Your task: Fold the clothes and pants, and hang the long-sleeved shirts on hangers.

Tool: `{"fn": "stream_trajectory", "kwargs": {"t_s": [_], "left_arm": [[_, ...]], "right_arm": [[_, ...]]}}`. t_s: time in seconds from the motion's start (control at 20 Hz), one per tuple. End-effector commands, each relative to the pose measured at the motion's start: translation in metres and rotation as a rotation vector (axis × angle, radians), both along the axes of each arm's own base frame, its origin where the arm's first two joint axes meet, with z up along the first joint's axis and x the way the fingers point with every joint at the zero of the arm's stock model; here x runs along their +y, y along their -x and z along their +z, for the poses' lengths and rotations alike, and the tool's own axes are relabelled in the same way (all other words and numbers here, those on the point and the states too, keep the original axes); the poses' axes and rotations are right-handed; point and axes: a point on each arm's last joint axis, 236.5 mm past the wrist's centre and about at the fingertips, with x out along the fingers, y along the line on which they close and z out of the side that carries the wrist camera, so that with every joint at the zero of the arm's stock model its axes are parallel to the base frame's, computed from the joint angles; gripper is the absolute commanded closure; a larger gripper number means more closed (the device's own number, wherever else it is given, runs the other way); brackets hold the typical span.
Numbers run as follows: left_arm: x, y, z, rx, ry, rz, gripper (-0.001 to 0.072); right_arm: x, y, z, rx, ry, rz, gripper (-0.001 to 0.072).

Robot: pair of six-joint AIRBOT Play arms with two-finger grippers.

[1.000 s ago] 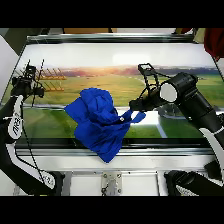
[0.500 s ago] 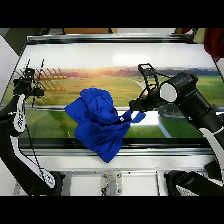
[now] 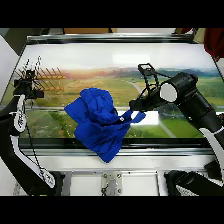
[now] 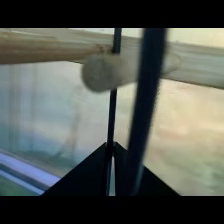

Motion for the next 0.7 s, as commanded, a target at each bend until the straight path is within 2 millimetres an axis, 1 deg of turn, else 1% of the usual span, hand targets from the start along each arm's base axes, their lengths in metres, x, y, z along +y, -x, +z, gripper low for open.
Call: {"fn": "stream_trajectory", "kwargs": {"t_s": [0.0,0.1,0.2,0.4,0.5,0.55,0.65], "left_arm": [[0.001,-0.001,0.018,-0.023,-0.008,0.007,0.0697],[0.001,-0.001,0.041,-0.045,-0.018,0.012,0.0697],[-0.002,0.000,0.070,-0.071,-0.032,0.010,0.0697],[-0.028,-0.001,0.142,-0.149,-0.061,-0.037,0.0697],[-0.051,0.005,0.173,-0.164,-0.066,-0.067,0.0696],[-0.067,0.009,0.185,-0.157,-0.058,-0.099,0.0696],[-0.115,0.018,0.203,-0.148,0.036,-0.201,0.0696]], "right_arm": [[0.000,0.000,0.000,0.001,0.000,0.000,0.0702],[0.000,0.000,0.000,0.001,0.000,0.000,0.0702],[0.000,0.000,0.000,0.001,0.000,0.000,0.0702],[0.000,0.000,0.000,0.001,0.000,0.000,0.0702],[0.000,0.000,0.000,0.001,0.000,0.000,0.0703],[0.000,0.000,0.000,0.001,0.000,0.000,0.0702],[0.000,0.000,0.000,0.001,0.000,0.000,0.0703]]}}
